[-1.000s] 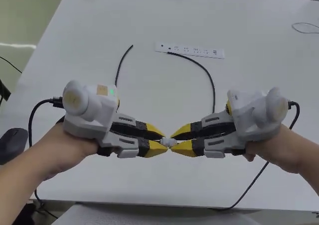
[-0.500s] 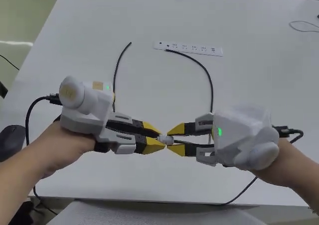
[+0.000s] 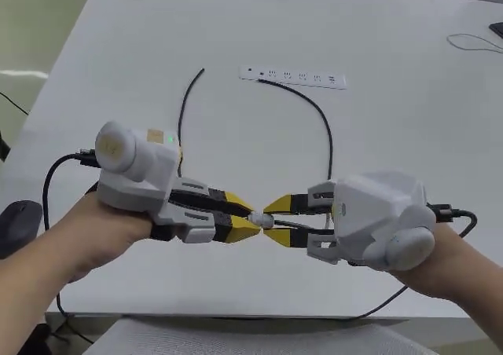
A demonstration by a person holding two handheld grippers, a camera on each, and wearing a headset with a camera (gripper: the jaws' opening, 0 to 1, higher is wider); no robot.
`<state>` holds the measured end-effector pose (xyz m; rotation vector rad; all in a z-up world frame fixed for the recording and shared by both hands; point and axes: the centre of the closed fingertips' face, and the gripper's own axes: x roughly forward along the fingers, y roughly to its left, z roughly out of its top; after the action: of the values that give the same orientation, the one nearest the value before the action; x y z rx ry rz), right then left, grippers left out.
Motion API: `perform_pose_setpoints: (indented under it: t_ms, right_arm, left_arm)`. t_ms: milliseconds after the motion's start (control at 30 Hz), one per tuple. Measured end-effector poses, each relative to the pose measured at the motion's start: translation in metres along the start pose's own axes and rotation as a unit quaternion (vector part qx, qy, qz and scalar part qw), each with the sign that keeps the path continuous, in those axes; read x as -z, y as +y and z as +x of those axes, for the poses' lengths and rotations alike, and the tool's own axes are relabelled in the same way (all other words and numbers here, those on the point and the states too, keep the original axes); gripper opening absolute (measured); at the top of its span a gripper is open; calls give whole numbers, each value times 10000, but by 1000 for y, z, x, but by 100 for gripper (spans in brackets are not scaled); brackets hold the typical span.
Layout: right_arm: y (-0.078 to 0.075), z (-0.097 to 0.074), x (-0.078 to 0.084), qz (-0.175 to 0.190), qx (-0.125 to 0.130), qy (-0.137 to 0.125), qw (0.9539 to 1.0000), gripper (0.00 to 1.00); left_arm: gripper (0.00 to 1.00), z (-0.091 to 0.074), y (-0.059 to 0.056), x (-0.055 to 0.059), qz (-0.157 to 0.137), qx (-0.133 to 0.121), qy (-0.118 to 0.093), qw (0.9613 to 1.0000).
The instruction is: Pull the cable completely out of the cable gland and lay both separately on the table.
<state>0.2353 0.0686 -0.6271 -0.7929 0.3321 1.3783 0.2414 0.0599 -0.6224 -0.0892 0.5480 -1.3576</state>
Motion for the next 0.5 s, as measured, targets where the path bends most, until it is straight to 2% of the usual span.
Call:
perform_pose_setpoints:
  t_ms: [100, 167, 200, 333, 400, 467, 500]
  right_arm:
    - [0, 0, -1, 115, 71, -4, 9999, 8]
    - [0, -1, -2, 359, 141, -53, 9992, 9]
    - [-1, -2, -4, 580, 229, -108, 9980, 10]
    - [-7, -7, 2, 1145, 542, -53, 9919, 15]
    - [-6, -10, 7, 1492, 633, 53, 9868, 20]
    - [-7, -13, 10, 1426, 780, 142, 9866, 20]
    - [-9, -16, 15, 1382, 916, 280, 9858, 18]
  left_arm:
    - [15, -1, 0, 0, 164, -11, -4, 9999]
    - [15, -2, 0, 0, 225, -9, 0, 9997]
    - [15, -3, 0, 0, 316, -24, 10, 9995]
    - [15, -4, 0, -1, 611, -61, 25, 9981]
    - [15, -5, 0, -1, 718, -72, 20, 9974]
    - [15, -5, 2, -2, 785, -104, 25, 9969]
    - [15, -5, 2, -3, 801, -120, 23, 9967]
